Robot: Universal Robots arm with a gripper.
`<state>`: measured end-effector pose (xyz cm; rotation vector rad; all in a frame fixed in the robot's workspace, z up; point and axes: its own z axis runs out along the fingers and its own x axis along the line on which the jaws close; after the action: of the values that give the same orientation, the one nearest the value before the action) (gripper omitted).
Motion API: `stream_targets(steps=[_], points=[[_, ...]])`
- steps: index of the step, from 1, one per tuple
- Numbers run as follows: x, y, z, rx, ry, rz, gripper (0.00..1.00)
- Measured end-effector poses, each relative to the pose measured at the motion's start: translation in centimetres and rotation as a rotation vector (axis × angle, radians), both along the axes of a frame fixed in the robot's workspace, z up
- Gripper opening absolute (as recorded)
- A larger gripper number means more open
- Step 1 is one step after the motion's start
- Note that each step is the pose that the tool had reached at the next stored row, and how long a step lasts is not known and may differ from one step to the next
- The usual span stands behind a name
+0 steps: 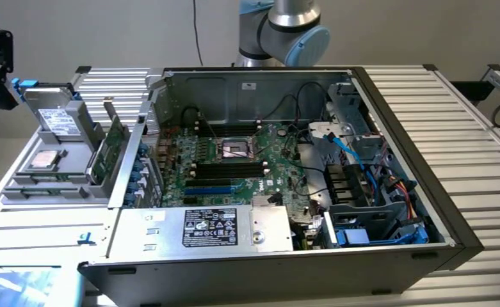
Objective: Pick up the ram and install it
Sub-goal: 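Pick up the ram and move it above insertion slot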
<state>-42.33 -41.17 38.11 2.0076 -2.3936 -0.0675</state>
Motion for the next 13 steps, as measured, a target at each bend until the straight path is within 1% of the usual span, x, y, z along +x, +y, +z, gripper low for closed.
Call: stream_targets(steps=[10, 12, 13], points=[[-0.02, 0.0, -0.03, 0.0, -0.0001, 0.008, 0.13], [-0.02, 0.01, -0.03, -0.0001, -0.0001, 0.009, 0.25], [-0.02, 0.0, -0.03, -0.0001, 0.0, 0.009, 0.25]])
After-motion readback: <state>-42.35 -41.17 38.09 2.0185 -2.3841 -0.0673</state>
